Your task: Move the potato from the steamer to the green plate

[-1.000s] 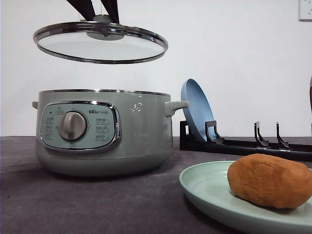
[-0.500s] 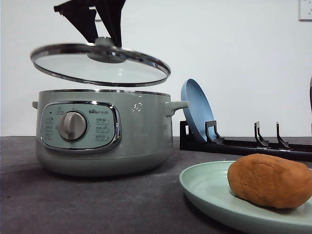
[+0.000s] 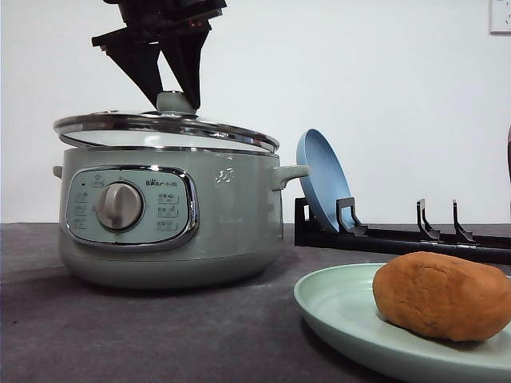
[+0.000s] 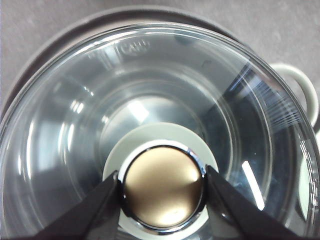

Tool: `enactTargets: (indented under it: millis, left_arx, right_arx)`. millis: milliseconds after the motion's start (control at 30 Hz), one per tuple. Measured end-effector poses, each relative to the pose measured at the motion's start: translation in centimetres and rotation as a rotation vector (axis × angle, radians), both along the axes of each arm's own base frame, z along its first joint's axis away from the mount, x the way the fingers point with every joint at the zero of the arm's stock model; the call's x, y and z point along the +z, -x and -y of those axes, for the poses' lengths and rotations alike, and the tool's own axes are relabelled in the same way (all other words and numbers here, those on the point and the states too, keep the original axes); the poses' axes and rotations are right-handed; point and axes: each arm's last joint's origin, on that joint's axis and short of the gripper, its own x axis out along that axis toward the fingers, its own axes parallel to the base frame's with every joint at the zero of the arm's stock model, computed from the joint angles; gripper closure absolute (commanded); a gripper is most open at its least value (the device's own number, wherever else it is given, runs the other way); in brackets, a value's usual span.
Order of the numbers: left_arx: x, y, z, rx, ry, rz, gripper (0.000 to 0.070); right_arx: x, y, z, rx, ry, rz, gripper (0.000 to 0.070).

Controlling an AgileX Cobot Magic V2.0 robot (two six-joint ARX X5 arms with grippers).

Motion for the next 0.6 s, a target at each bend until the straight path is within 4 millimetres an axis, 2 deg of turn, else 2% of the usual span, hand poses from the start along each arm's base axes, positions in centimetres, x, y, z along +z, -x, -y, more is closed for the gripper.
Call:
enactTargets:
  millis: [600]
  left_arx:
    - [-0.22,-0.54,-0.31,-0.002,-0.004,0.032,0.0700]
  right_arx:
    - [0.01,-0.05,0.08,-0.030,0.010,0.008,0.0000]
